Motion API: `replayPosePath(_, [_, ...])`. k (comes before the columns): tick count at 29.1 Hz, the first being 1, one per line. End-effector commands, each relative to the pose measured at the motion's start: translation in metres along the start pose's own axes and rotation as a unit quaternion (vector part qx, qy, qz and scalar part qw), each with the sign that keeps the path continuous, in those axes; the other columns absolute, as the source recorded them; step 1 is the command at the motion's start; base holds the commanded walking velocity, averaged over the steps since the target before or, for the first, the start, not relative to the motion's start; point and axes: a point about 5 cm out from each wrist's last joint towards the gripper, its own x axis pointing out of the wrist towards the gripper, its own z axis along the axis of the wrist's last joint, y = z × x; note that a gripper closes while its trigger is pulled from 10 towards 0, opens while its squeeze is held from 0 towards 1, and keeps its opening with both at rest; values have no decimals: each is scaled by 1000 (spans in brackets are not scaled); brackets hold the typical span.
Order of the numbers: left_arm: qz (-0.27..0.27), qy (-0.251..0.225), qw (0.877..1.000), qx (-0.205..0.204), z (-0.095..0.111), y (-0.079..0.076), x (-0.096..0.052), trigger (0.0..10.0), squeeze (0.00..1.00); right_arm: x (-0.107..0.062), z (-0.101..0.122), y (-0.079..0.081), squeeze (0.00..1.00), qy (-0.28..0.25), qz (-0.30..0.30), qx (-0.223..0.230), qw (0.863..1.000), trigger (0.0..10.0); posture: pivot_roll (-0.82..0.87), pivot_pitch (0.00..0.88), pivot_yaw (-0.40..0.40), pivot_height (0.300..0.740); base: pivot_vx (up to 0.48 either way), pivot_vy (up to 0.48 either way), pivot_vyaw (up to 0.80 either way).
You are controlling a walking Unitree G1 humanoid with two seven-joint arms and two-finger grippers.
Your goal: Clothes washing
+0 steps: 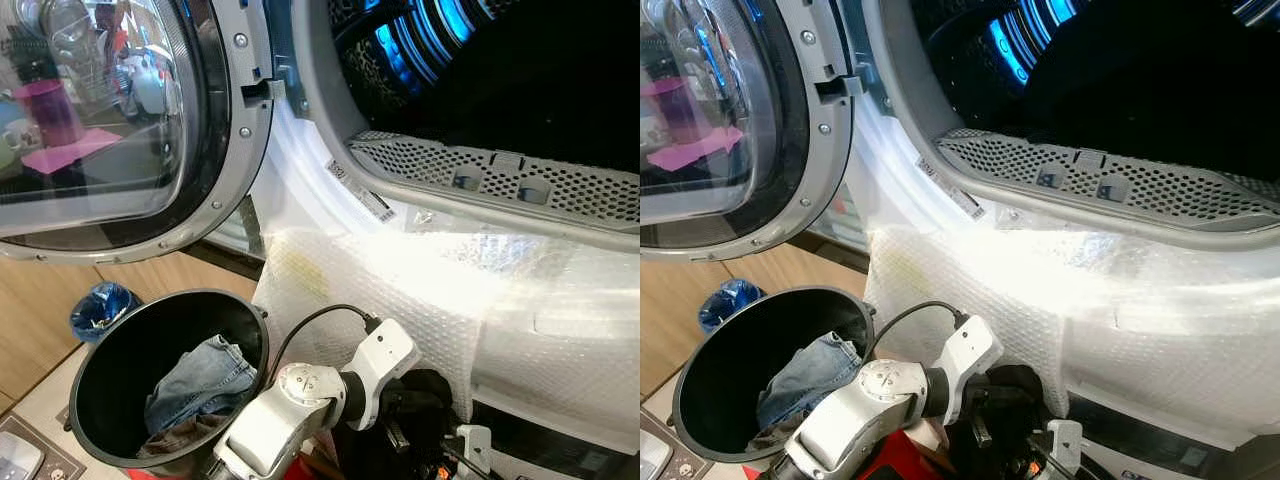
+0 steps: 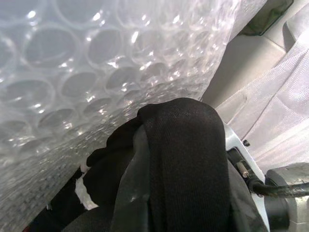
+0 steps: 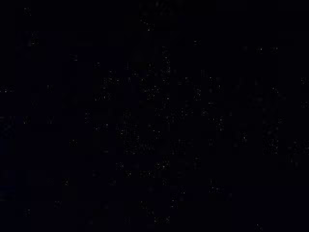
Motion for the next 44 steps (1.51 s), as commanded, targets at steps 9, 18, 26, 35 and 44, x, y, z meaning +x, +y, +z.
replayPosePath(9, [-17,-37,999,21,17,-5,-3,0,0,0,-9,-2,0,6,-4,15,1000,0,-120,0,93,740,0,0,0])
replayPosePath(18, [-6,-33,999,14,13,-4,-10,0,0,3,-9,1,0,-6,5,19,1000,0,-106,0,88,740,0,0,0])
replayPosePath(26, [-2,-35,999,10,14,-3,-14,0,0,5,-8,4,0,-13,24,24,999,0,-104,0,92,740,0,0,0])
replayPosePath(35, [-13,-24,999,17,8,-9,-19,0,0,-1,-8,16,0,-27,81,42,995,0,-112,0,92,740,0,0,0])
replayPosePath(44, [-10,-23,1000,15,7,-9,-20,0,0,-2,-8,16,0,-25,83,44,995,0,-109,0,90,740,0,0,0])
